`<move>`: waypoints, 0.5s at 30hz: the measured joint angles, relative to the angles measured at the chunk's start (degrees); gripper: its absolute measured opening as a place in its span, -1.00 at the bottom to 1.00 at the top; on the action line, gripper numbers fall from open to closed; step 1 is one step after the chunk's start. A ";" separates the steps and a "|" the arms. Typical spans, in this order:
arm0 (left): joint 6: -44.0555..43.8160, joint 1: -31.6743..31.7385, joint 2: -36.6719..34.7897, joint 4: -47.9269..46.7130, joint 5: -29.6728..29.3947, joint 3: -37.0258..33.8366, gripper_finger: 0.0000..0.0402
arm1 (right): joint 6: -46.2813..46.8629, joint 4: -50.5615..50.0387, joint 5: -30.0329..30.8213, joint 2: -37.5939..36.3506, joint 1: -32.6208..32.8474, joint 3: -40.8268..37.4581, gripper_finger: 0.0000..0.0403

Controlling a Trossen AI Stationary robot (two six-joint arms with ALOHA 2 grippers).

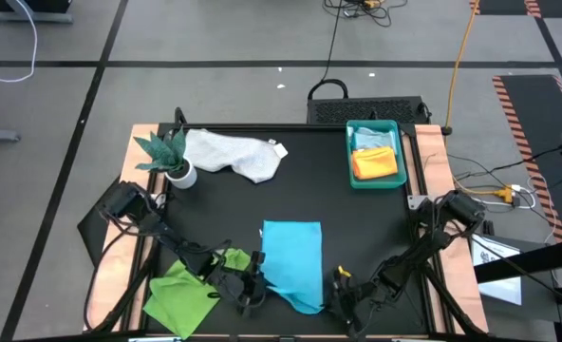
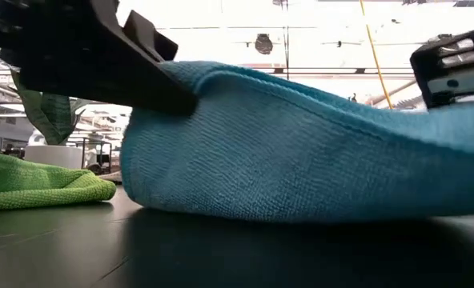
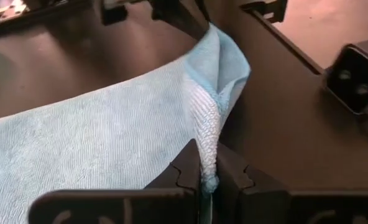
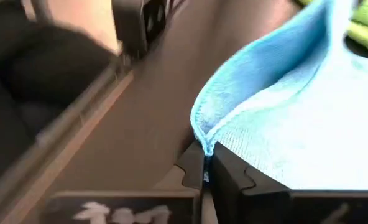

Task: Fold microfiber towels
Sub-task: Fold the blue microfiber cloth

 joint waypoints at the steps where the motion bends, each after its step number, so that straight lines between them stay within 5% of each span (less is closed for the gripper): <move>1: 0.38 -0.53 0.00 0.00 -0.02 0.00 -0.86 | 2.32 -0.06 0.08 -0.75 0.00 0.00 -0.98; 8: 3.33 -3.83 0.00 -0.02 0.00 0.00 -0.96 | 12.22 -5.18 7.60 -6.90 0.14 0.00 -0.99; 15: 2.87 -4.45 -0.02 0.24 -1.49 0.00 -0.83 | 13.07 -7.54 9.00 -12.38 0.09 0.00 -1.00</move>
